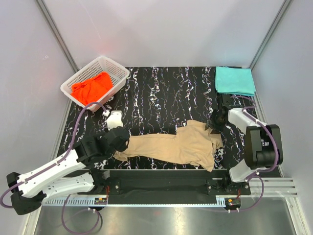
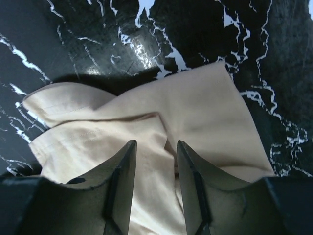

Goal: Fold and stack the t-shirts
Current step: Flatten the tshirt out

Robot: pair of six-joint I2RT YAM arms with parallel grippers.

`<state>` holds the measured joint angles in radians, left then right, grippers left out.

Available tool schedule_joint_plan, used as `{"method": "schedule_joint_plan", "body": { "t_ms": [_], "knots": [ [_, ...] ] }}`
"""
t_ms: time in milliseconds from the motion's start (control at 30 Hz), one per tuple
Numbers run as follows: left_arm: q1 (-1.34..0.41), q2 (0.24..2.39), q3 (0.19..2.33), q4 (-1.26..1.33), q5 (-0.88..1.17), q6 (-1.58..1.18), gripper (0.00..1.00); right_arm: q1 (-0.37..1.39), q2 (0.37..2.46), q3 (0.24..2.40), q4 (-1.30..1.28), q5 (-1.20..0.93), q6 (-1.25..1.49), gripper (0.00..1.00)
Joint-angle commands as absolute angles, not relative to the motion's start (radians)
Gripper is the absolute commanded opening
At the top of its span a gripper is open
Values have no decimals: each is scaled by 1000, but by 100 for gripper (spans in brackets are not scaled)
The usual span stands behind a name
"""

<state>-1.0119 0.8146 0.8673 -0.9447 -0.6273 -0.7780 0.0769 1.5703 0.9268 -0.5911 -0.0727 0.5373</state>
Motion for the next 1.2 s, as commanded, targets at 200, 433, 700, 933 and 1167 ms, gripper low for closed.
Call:
{"method": "schedule_joint_plan", "body": {
  "t_ms": [200, 433, 700, 933, 1167],
  "knots": [
    [-1002, 799, 884, -888, -620, -741, 0, 69, 1601, 894, -460, -133, 476, 45],
    [-997, 813, 887, -885, -624, -741, 0, 68, 1647, 900, -416, -137, 469, 30],
    [-925, 876, 923, -871, -635, -703, 0, 69, 1465, 975, -394, -37, 468, 0],
    [-810, 950, 1015, -911, -706, -640, 0, 68, 1431, 1077, -540, -14, 454, 0],
    [-678, 959, 1017, -858, -626, -562, 0, 68, 1422, 1071, -529, -29, 430, 0]
  ]
}}
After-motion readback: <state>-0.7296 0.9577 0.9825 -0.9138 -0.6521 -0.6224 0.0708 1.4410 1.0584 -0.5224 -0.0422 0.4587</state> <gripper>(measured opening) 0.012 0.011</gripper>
